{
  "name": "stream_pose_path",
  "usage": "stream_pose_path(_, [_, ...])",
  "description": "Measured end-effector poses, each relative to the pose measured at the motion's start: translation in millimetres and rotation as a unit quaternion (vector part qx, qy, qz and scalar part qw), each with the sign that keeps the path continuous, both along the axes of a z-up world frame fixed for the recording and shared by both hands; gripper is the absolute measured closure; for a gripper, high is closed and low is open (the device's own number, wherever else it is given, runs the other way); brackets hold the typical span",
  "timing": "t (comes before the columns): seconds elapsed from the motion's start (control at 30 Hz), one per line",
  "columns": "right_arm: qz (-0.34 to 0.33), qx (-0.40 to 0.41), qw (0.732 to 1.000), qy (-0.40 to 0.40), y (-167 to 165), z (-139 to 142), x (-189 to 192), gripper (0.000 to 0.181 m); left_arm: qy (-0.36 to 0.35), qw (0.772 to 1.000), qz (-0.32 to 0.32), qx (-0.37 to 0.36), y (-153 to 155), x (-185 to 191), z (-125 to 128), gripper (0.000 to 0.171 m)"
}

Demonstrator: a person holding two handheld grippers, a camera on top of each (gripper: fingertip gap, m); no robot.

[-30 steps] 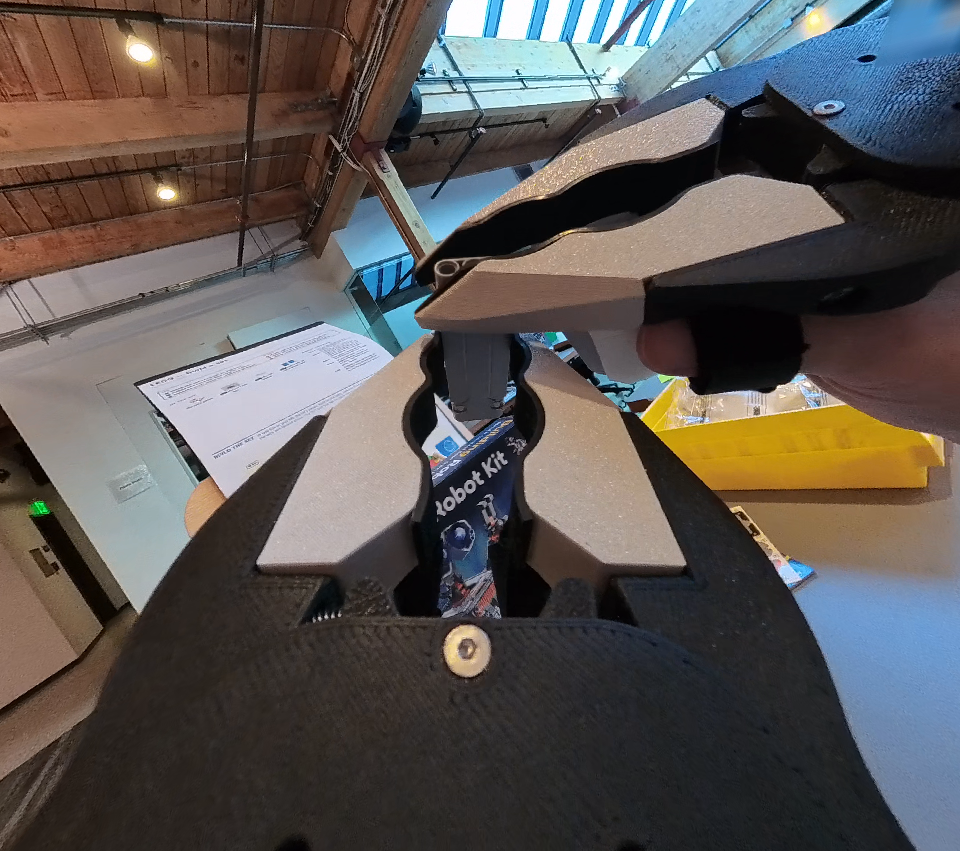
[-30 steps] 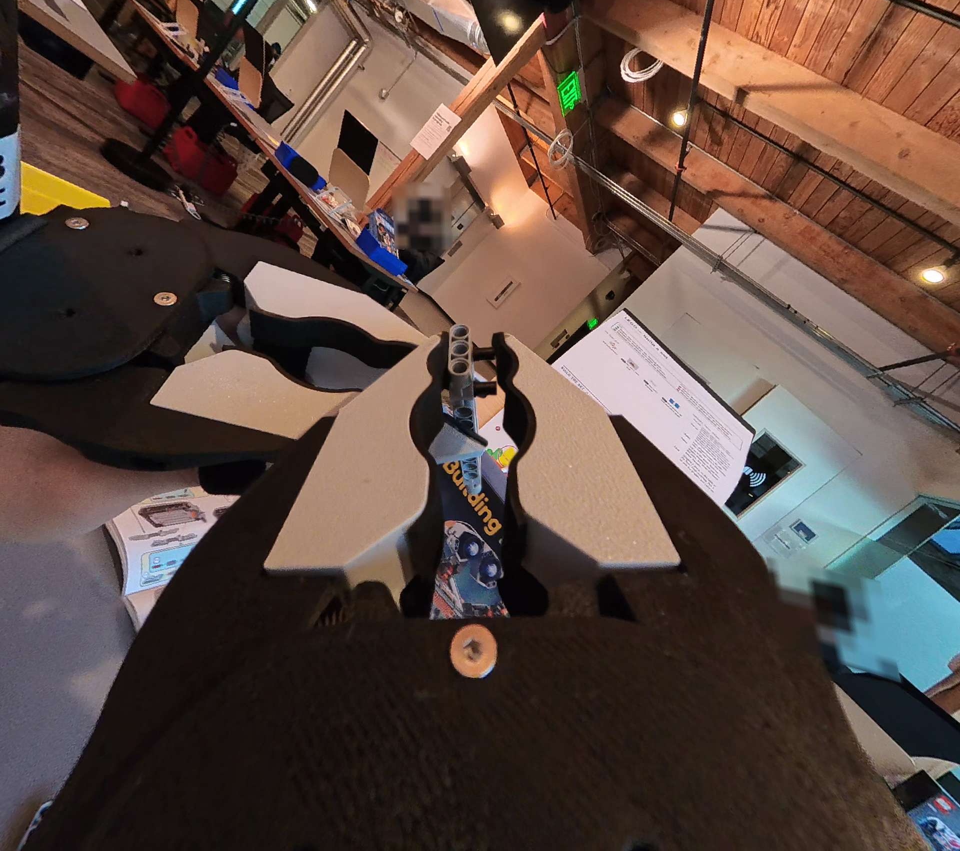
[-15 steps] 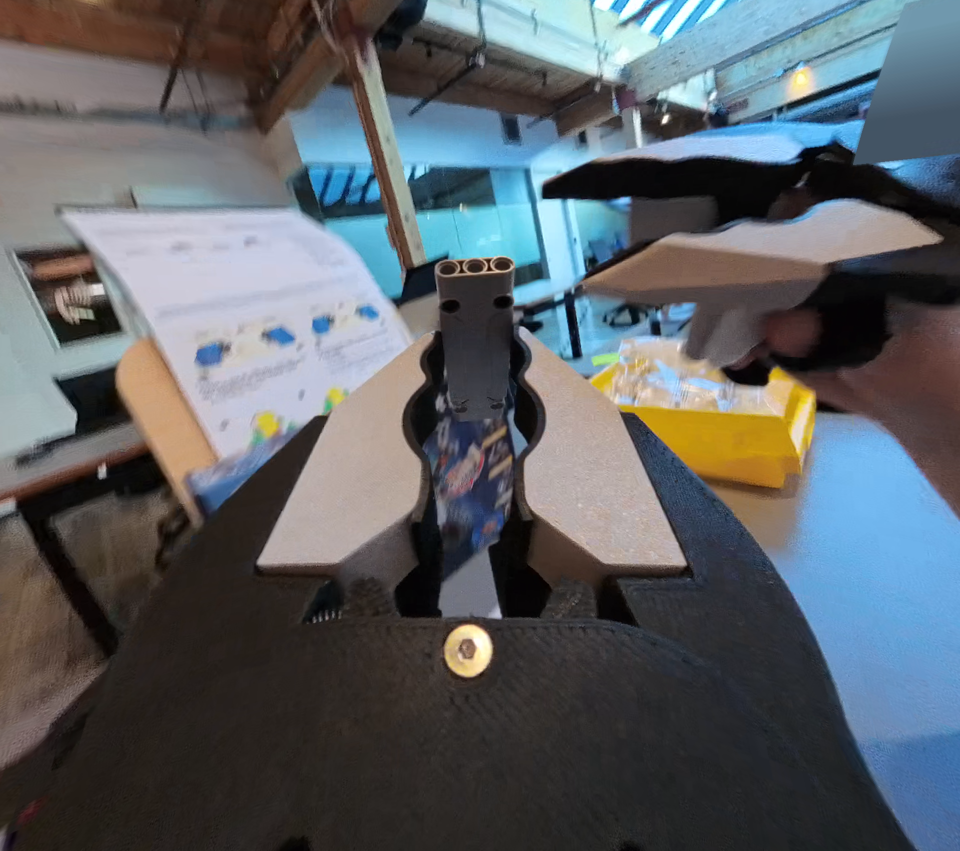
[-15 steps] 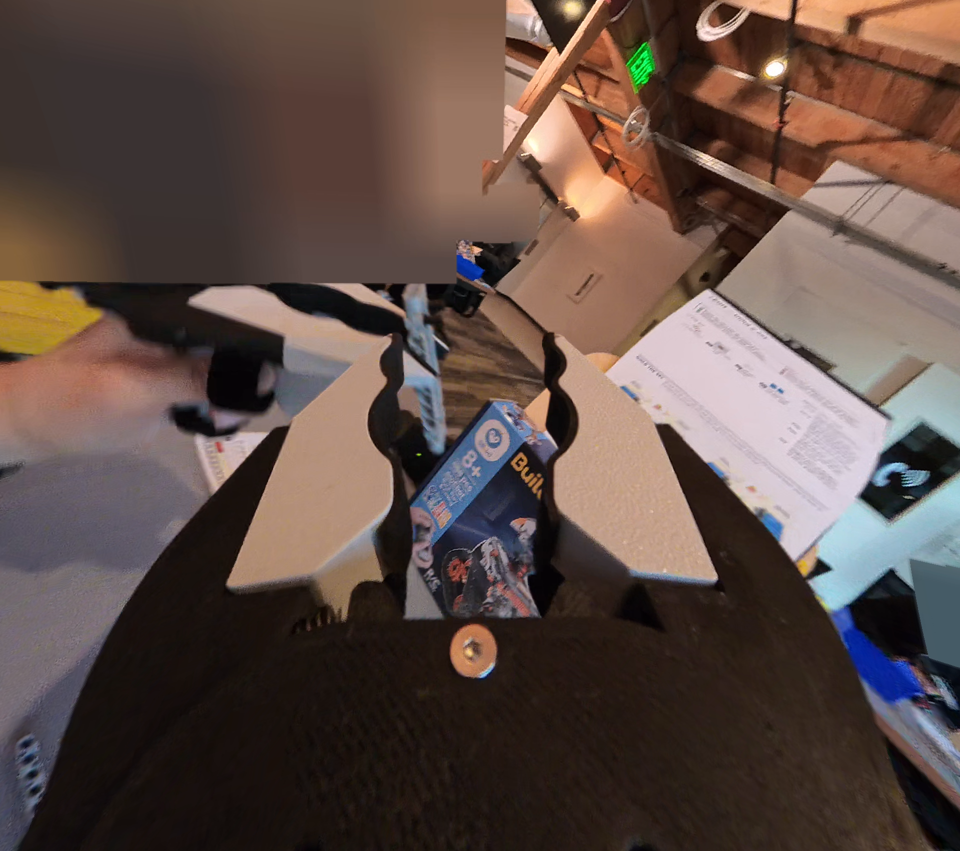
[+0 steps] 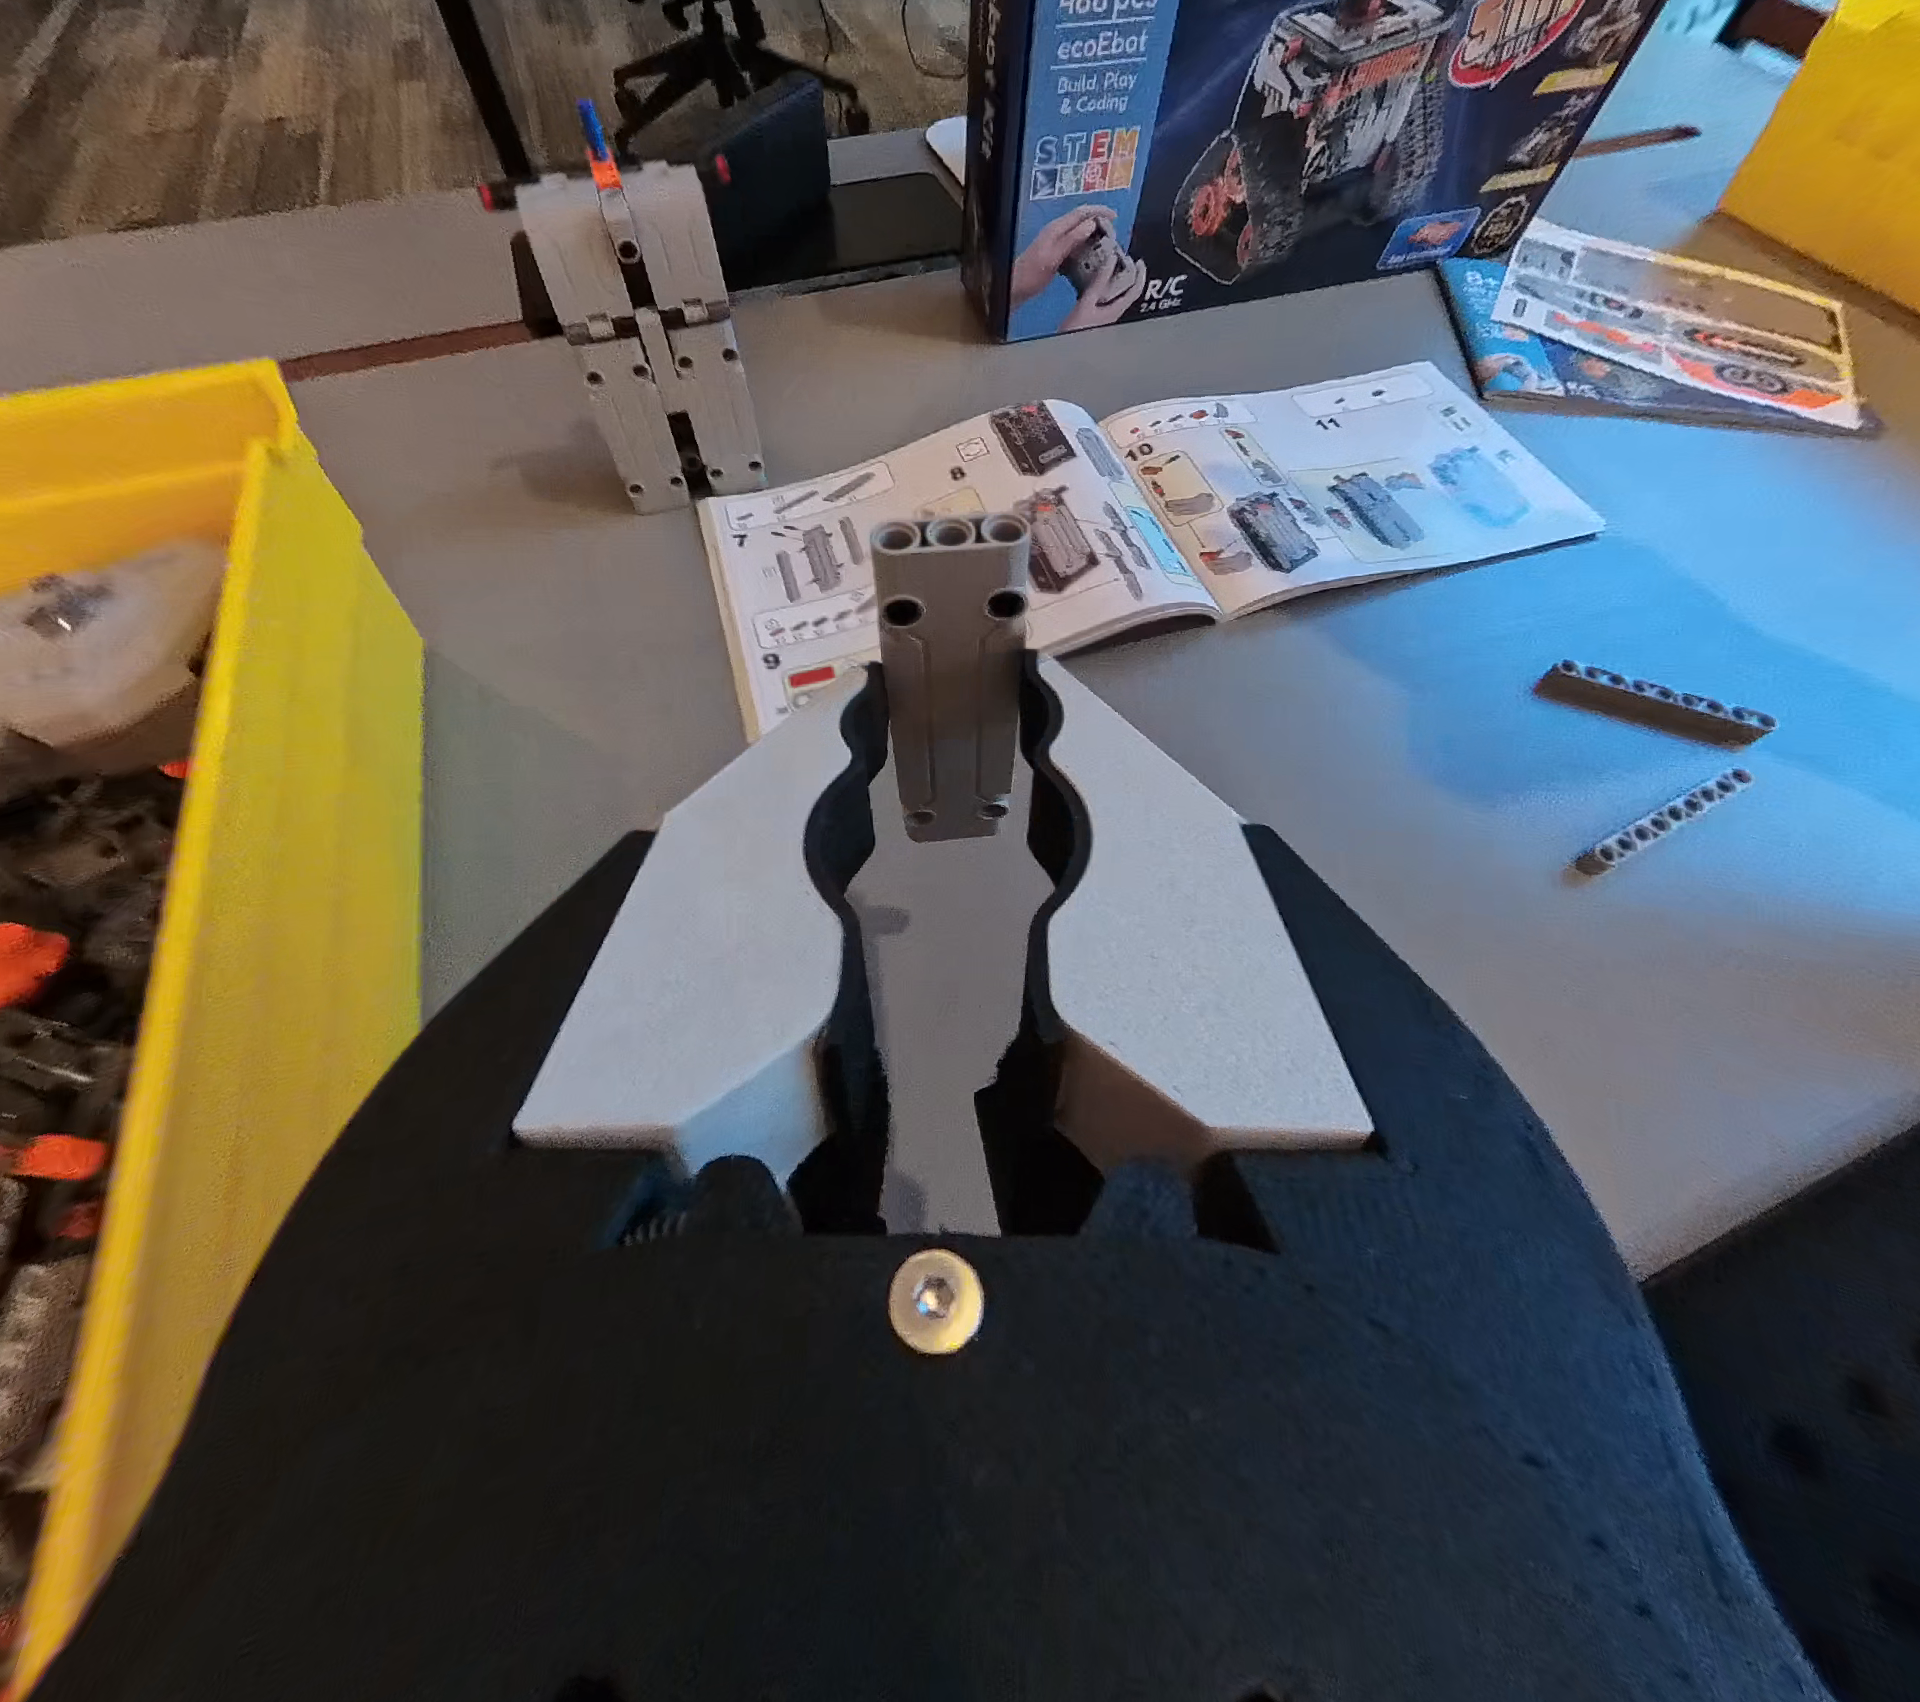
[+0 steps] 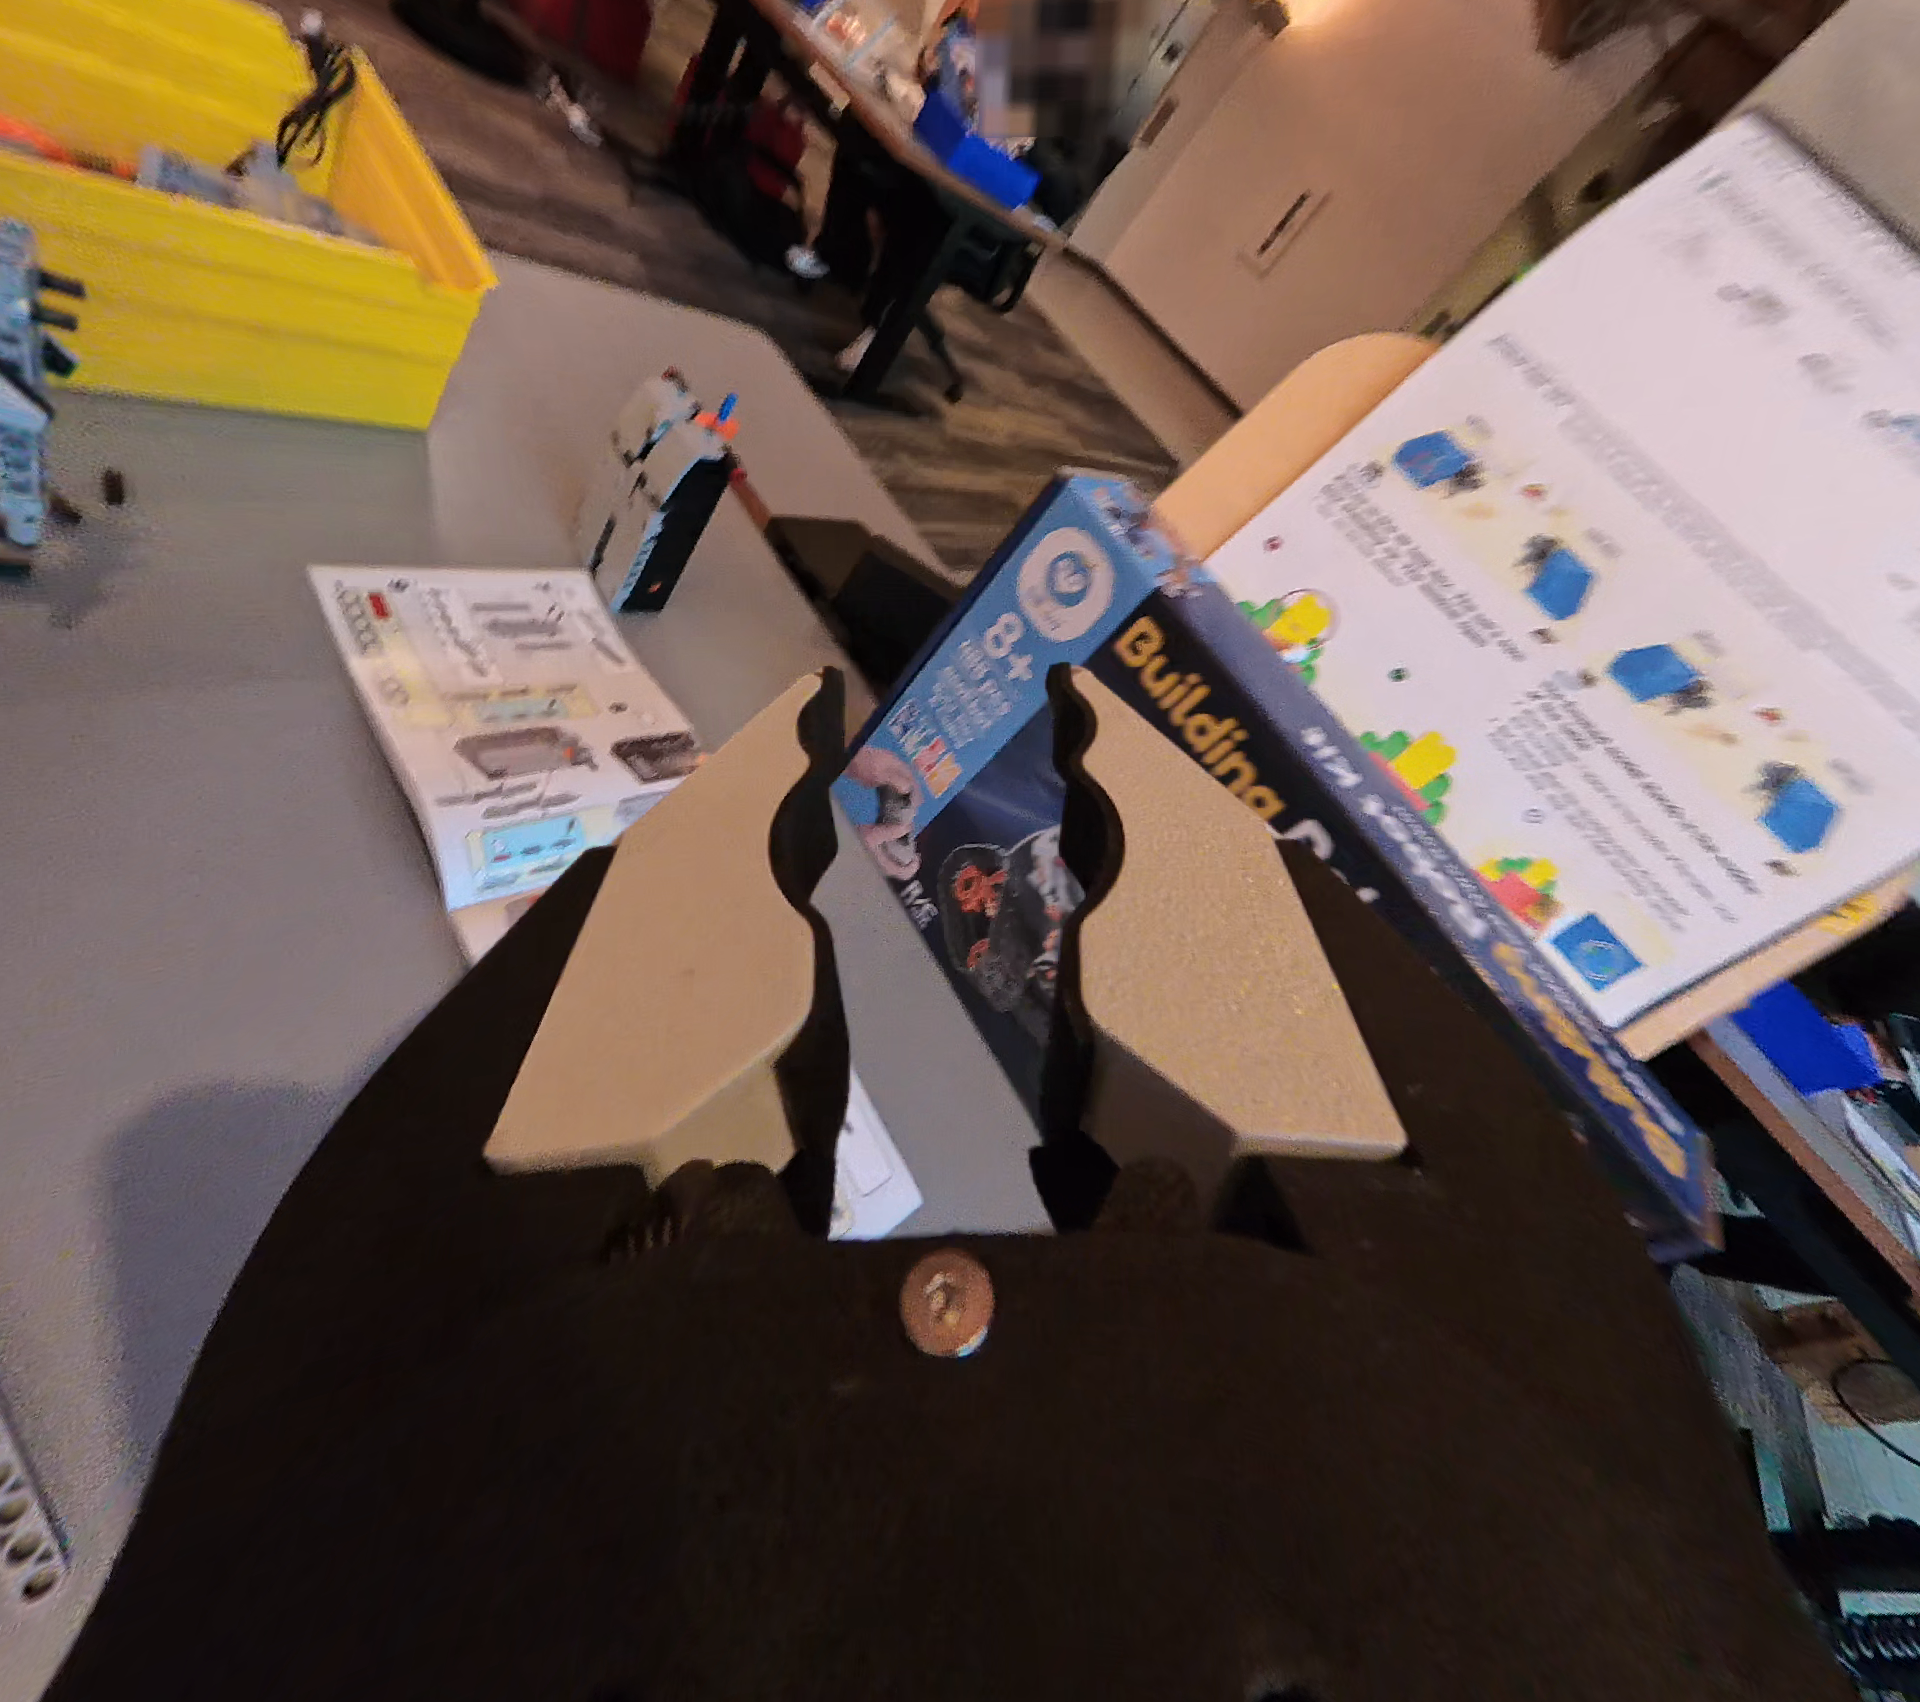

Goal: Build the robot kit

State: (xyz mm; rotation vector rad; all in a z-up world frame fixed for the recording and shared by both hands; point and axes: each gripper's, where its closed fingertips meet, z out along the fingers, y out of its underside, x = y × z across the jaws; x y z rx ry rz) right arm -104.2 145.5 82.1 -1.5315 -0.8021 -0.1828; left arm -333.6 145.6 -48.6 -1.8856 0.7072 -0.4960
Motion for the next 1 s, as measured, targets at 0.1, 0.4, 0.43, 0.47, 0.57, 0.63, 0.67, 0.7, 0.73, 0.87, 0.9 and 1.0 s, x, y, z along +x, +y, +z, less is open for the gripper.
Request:
stream_pose_path(0.1, [0.032,-0.046,0.998,-0.025,8,-34,-25,0.142,-0.024,1.000,-0.003,-0.009,-2,2,-12,0.149])
stream_pose_path(0.4, [0.246,-0.210,0.941,0.097,-35,-125,-191,0.152,-0.077,0.996,-0.027,-0.035,5,10,-1,0.149])
stream_pose_path(0.43, [0.230,-0.217,0.943,0.103,-34,-134,-197,0.152,-0.082,0.995,-0.031,-0.040,4,12,1,0.149])
stream_pose_path(0.47, [0.216,-0.211,0.947,0.111,-31,-139,-201,0.152,-0.084,0.995,-0.035,-0.044,3,14,2,0.149])
stream_pose_path(0.57, [0.221,-0.186,0.951,0.110,-34,-145,-211,0.153,-0.087,0.995,-0.038,-0.042,-2,18,6,0.149])
stream_pose_path(0.63, [0.218,-0.157,0.960,0.079,-35,-147,-212,0.152,-0.092,0.994,-0.043,-0.040,-5,21,8,0.149])
stream_pose_path(0.67, [0.212,-0.139,0.965,0.063,-34,-146,-211,0.152,-0.093,0.994,-0.045,-0.041,-6,24,7,0.149])
stream_pose_path(0.7, [0.204,-0.114,0.971,0.055,-34,-142,-210,0.152,-0.093,0.994,-0.049,-0.043,-8,27,6,0.148])
stream_pose_path(0.73, [0.198,-0.093,0.975,0.047,-33,-140,-209,0.153,-0.091,0.993,-0.052,-0.045,-9,30,5,0.149])
stream_pose_path(0.87, [0.159,-0.065,0.984,-0.038,-28,-147,-198,0.170,-0.082,0.994,-0.056,-0.043,-13,38,-3,0.148])
stream_pose_path(0.9, [0.161,-0.068,0.984,-0.043,-28,-149,-197,0.170,-0.079,0.994,-0.054,-0.042,-13,39,-4,0.148])
stream_pose_path(1.0, [0.168,-0.094,0.981,-0.014,-29,-152,-198,0.168,-0.074,0.995,-0.053,-0.044,-13,39,-7,0.148])
